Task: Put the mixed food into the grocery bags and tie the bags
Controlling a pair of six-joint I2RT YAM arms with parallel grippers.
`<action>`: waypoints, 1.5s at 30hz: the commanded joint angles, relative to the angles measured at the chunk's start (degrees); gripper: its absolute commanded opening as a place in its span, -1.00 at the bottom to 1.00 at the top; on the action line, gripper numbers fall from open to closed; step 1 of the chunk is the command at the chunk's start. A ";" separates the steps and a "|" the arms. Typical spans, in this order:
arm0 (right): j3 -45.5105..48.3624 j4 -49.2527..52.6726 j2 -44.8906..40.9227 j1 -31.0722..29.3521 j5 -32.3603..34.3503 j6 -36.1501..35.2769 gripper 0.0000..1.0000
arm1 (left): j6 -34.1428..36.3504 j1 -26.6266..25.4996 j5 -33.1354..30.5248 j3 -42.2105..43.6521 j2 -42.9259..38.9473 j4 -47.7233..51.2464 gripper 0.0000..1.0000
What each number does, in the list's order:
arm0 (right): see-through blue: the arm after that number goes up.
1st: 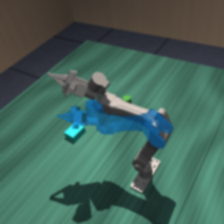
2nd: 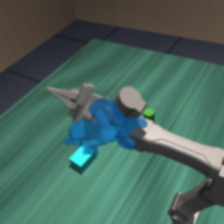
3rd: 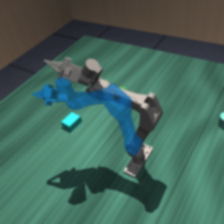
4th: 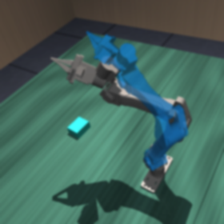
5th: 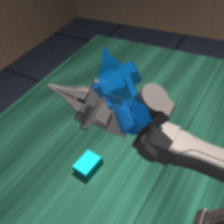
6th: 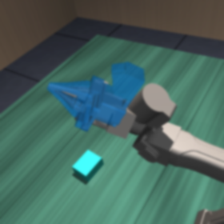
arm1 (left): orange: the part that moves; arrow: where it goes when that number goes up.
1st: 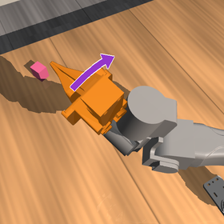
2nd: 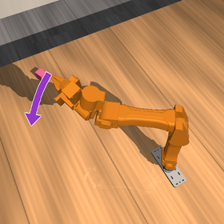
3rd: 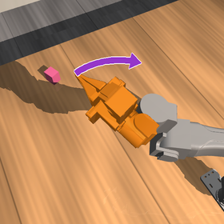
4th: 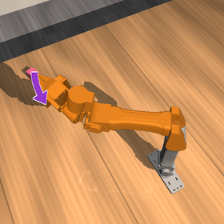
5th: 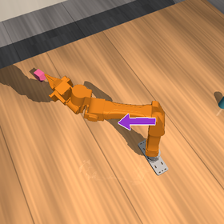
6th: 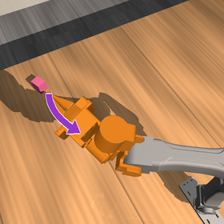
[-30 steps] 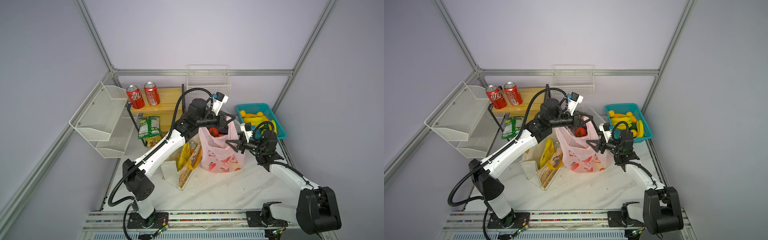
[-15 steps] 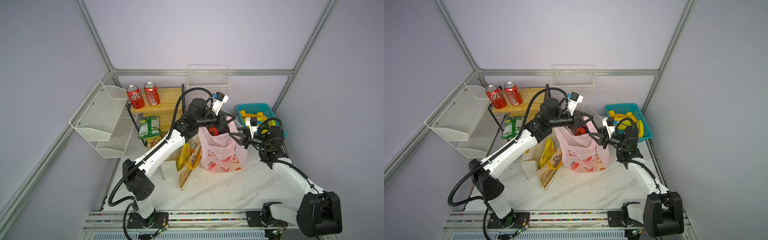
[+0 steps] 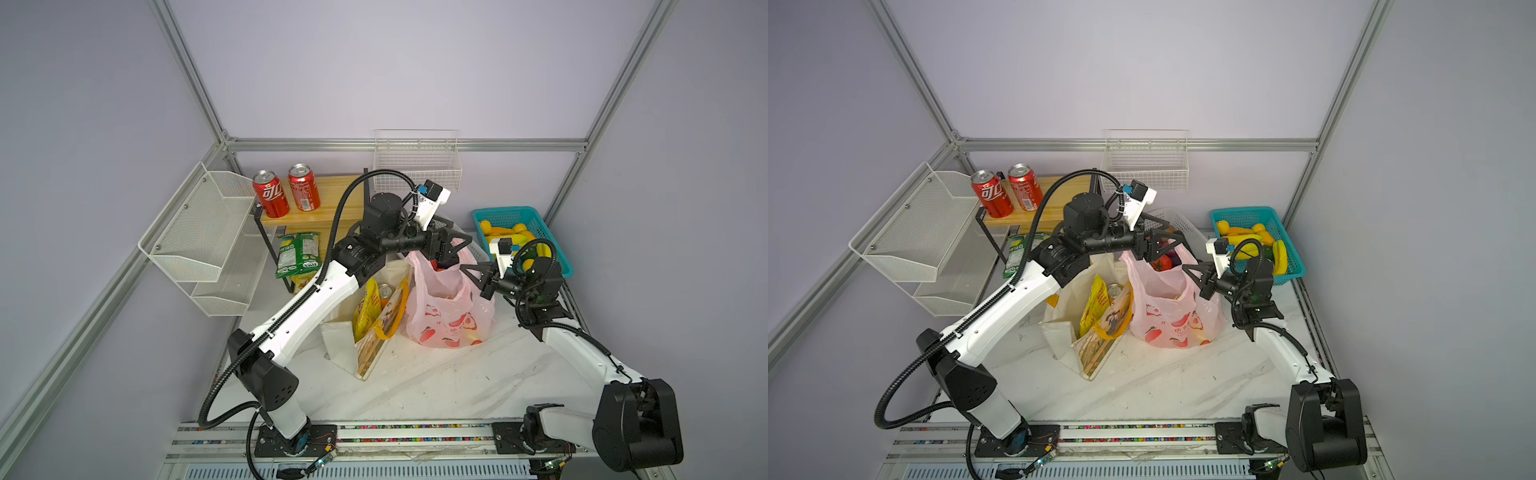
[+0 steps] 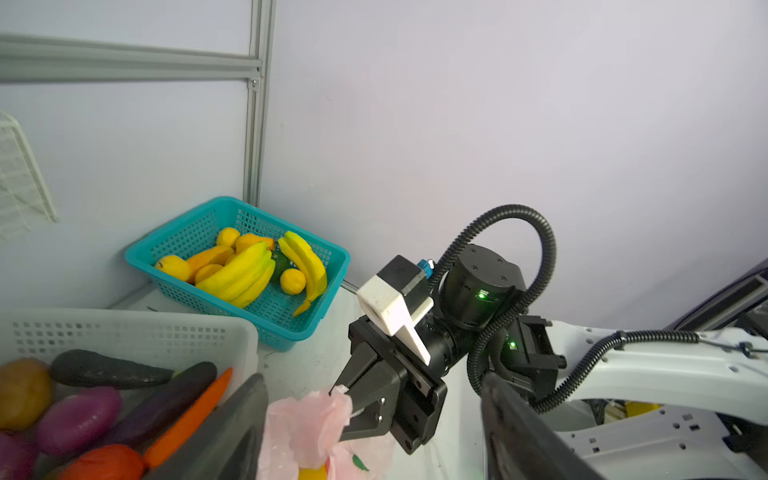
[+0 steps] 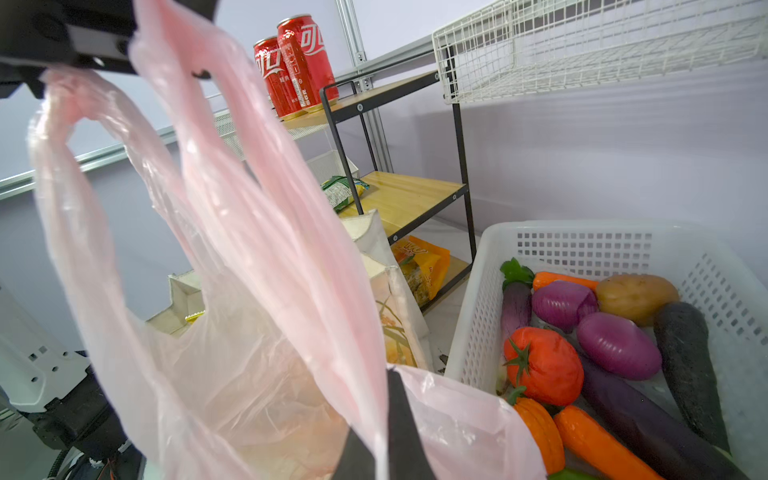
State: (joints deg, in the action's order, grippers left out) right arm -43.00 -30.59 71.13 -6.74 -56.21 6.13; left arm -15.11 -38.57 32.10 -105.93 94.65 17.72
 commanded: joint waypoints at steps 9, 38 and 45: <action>-0.52 1.63 -2.28 0.50 3.27 1.46 -1.00 | -0.86 14.31 7.65 32.27 -29.42 -14.24 0.79; -1.47 5.10 -2.58 0.59 6.46 0.20 -1.00 | 7.71 9.15 16.15 50.51 -16.63 -49.76 0.99; -1.60 5.17 -2.25 0.59 6.44 -0.01 -1.00 | 3.93 9.57 19.44 45.48 -9.88 -54.43 0.89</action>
State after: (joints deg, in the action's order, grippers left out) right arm -43.27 -25.80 69.58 -6.42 -49.89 7.05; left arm -9.91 -29.32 49.12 -52.51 83.00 -31.42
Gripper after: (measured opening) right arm 0.048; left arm 0.949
